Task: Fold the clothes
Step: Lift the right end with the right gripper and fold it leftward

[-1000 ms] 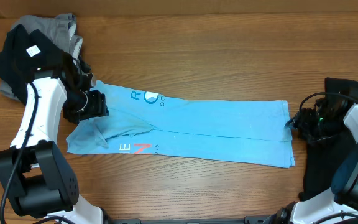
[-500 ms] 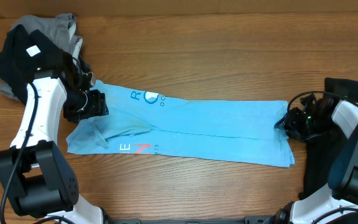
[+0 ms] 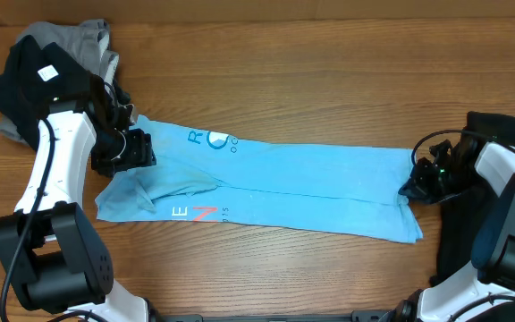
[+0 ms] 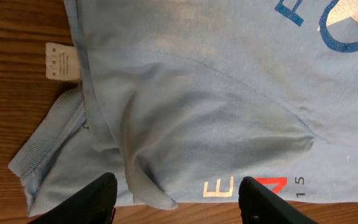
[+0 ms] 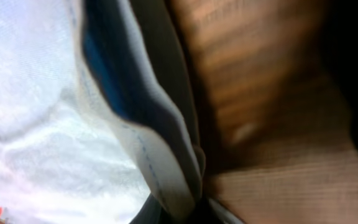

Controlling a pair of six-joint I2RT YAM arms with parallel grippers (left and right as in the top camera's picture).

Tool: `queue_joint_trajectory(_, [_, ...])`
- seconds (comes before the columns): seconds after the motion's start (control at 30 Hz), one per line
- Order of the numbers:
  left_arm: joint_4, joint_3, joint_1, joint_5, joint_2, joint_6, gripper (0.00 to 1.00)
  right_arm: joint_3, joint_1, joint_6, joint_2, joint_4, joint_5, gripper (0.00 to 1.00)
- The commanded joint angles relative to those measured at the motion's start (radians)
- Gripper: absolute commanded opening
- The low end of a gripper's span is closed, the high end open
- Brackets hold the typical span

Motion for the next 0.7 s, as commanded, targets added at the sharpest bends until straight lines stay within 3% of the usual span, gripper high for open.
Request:
queue_joint_trajectory(0.0, [0.004,0.022,0.002,-0.006,-0.015,-0.013,0.66,0.109,0.002,0.000,-0.002,-0.057,0.026,0.04])
queue_joint_trajectory(0.3, [0.011,0.037,0.021,0.006,-0.016,0.005,0.61,0.388,-0.005,0.081,-0.066,-0.258,0.211,0.04])
queue_joint_trajectory(0.67, [-0.049,0.136,0.055,0.081,-0.016,0.005,0.58,0.421,0.185,0.118,-0.128,-0.343,0.117,0.04])
